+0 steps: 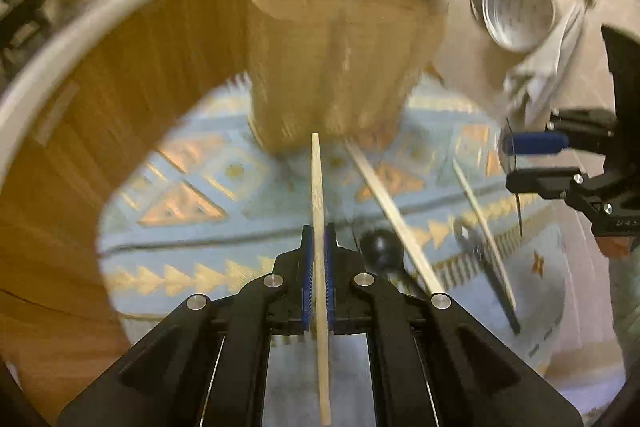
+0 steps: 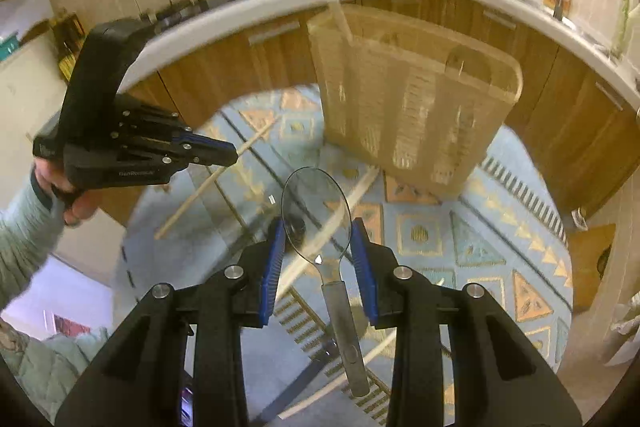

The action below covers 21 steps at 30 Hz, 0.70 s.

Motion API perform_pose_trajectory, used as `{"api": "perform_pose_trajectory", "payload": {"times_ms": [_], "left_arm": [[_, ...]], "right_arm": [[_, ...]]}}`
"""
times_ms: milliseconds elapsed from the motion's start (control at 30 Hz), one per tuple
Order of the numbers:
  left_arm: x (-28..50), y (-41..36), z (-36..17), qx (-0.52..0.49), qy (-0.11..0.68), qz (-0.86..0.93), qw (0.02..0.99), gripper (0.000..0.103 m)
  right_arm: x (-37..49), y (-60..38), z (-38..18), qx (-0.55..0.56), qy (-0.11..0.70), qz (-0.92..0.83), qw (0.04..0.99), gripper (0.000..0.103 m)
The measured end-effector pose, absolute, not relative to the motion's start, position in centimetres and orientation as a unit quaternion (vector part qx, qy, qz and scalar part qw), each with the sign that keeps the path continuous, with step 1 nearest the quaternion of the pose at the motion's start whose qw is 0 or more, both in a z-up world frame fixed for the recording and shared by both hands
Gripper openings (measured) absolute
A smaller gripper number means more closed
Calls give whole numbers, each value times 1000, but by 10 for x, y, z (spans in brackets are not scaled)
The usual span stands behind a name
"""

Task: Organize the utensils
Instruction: 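Lift both held utensils up over the beige caddy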

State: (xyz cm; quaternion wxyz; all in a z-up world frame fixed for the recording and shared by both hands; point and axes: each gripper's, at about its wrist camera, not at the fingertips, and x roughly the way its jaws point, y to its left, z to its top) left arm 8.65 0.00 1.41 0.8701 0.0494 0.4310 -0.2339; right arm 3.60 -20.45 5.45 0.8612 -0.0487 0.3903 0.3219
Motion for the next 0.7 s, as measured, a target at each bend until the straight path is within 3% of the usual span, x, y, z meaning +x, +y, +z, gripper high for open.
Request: {"api": "perform_pose_trajectory", "payload": {"times_ms": [300, 533, 700], "left_arm": [[75, -9, 118, -13, 213, -214, 953, 3], [100, -13, 164, -97, 29, -182, 978, 3], [126, -29, 163, -112, -8, -155, 982, 3]], "right_arm": [[39, -231, 130, 65, 255, 311, 913, 30], [82, -248, 161, 144, 155, 246, 946, 30], [119, -262, 161, 168, 126, 208, 955, 30]]}}
